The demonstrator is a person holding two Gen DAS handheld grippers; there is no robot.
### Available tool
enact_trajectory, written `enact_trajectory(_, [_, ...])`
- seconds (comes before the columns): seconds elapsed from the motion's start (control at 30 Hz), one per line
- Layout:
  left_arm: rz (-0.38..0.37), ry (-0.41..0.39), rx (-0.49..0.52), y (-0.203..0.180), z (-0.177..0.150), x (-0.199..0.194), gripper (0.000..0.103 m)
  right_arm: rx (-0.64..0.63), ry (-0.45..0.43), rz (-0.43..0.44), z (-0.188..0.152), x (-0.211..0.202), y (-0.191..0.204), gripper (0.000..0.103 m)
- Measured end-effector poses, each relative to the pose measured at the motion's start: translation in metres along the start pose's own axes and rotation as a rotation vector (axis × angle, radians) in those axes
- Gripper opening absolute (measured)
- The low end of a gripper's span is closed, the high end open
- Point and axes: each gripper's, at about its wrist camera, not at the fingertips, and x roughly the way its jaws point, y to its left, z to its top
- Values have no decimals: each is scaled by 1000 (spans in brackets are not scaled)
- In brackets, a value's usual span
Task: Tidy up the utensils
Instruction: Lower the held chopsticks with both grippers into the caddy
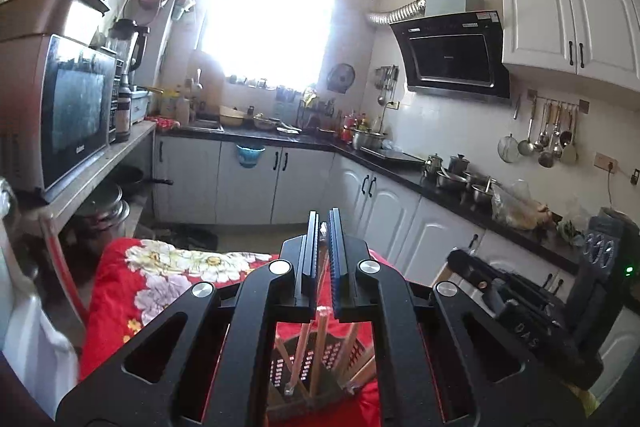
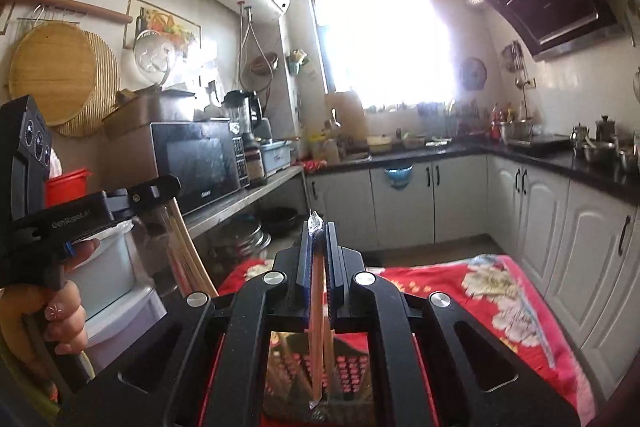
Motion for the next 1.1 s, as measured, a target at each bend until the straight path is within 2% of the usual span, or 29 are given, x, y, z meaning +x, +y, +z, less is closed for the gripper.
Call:
enact_trajectory(0.17, [22,-10,-8,1,0,12,2,-40,-48,-32,10,2,-3,6])
enact_trajectory(0.33, [60,-2,-9,6,-11,25,2,-71,-65,-63,3,10,-9,6])
enact_trajectory(0.6, [75,55,-44,19,-38,51,2,-56,-44,-90,-28,29,-25,6])
enact_trajectory(1.1, [59,129,-81,29,-90,77,2,0,11,-52,-83,53,-28,6])
